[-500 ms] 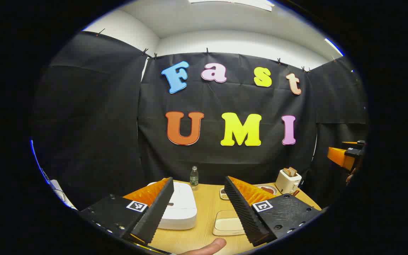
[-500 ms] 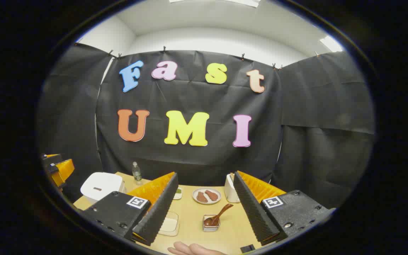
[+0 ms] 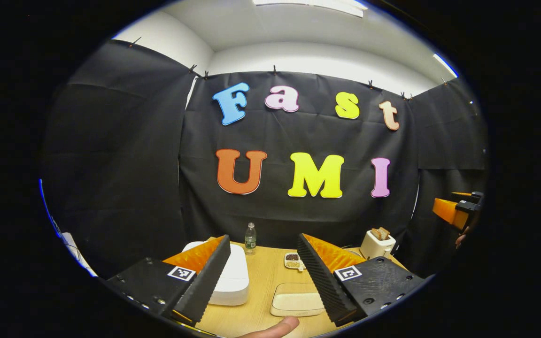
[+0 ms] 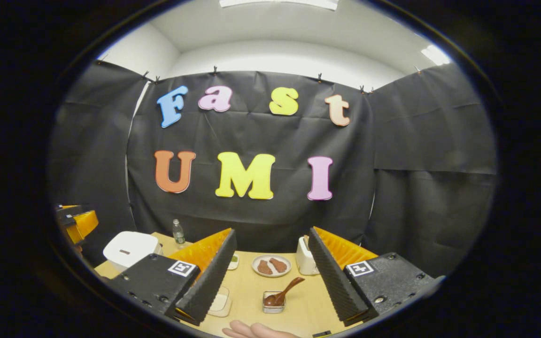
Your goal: Close the left gripper, press the button to open the rice cooker; take a wooden spoon from the chopstick holder with the right hand, scoop a spoonful of rice and pour it into the rice cooker, then put the wooden spoon back into the chopstick holder.
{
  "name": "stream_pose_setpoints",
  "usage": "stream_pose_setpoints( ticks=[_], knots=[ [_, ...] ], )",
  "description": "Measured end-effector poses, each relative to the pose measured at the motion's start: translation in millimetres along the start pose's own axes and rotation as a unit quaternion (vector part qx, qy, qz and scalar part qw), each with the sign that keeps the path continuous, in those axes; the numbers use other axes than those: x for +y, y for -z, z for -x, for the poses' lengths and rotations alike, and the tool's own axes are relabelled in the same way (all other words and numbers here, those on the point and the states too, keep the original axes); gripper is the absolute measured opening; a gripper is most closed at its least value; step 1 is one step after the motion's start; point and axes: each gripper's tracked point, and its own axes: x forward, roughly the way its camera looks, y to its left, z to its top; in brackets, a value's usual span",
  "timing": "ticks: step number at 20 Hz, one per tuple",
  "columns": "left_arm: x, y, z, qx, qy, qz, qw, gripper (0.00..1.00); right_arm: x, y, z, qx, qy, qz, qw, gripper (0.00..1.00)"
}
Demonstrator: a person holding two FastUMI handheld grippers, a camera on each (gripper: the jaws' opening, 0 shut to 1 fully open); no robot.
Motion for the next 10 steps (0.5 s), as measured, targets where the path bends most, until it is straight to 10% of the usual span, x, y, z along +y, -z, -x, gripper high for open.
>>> stream_pose_setpoints(
  ticks=[10],
  knots=[
    [20.2,14.3,-10.5,0.006,-0.067,0.005,0.998,0.92,-54.6,40.3,-21.7,0.023,-0.021,-0.014,0.999,1.00]
  ],
)
